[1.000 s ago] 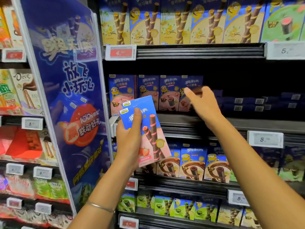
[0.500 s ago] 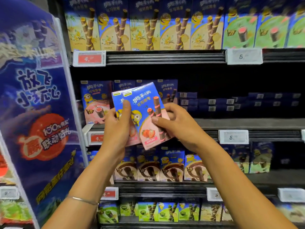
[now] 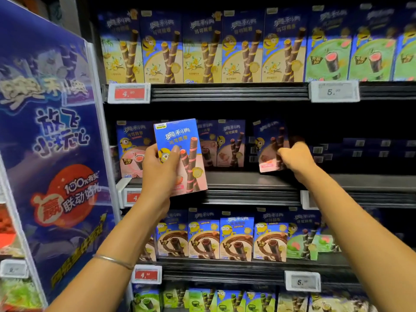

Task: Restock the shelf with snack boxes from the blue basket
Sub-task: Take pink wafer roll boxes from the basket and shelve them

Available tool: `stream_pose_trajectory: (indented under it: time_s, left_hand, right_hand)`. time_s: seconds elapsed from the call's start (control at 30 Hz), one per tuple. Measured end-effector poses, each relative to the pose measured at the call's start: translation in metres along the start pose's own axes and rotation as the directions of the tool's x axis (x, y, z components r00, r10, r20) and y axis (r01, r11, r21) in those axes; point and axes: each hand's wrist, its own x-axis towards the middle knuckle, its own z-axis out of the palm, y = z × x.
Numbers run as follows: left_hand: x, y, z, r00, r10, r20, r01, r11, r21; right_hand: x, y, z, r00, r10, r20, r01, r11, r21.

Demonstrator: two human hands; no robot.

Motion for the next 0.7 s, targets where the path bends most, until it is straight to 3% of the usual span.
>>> stream_pose_trajectory:
  time_s: [0.13, 0.27, 0.5, 0.7]
  left_hand:
    - [0.001, 0.000, 0.000, 0.999, 0.008, -0.036, -0.008, 1.000, -0.009]
    - [-0.001, -0.003, -0.003, 1.000, 0.000, -0.025, 0.000, 1.000, -0.019]
    - [-0.006, -0.008, -0.007, 1.000, -0.018, -0.025, 0.017, 1.000, -0.021]
    - [-0.009, -0.005, -0.005, 0.999, -0.043, 0.002, 0.043, 0.999, -0.030]
  right_hand:
    - [0.034, 0.013, 0.013, 0.996, 0.051, 0.076, -0.027, 0.959, -0.283]
    - [0.056, 0.019, 0.026, 0.988, -0.055, 0.146, 0.082, 0.980, -0.180]
    - [0.075, 0.031, 0.042, 0.983, -0.095, 0.156, 0.147, 0.917, -0.371]
    - [0.077, 0.033, 0.051, 0.982, -0.079, 0.171, 0.142, 0.905, -0.402]
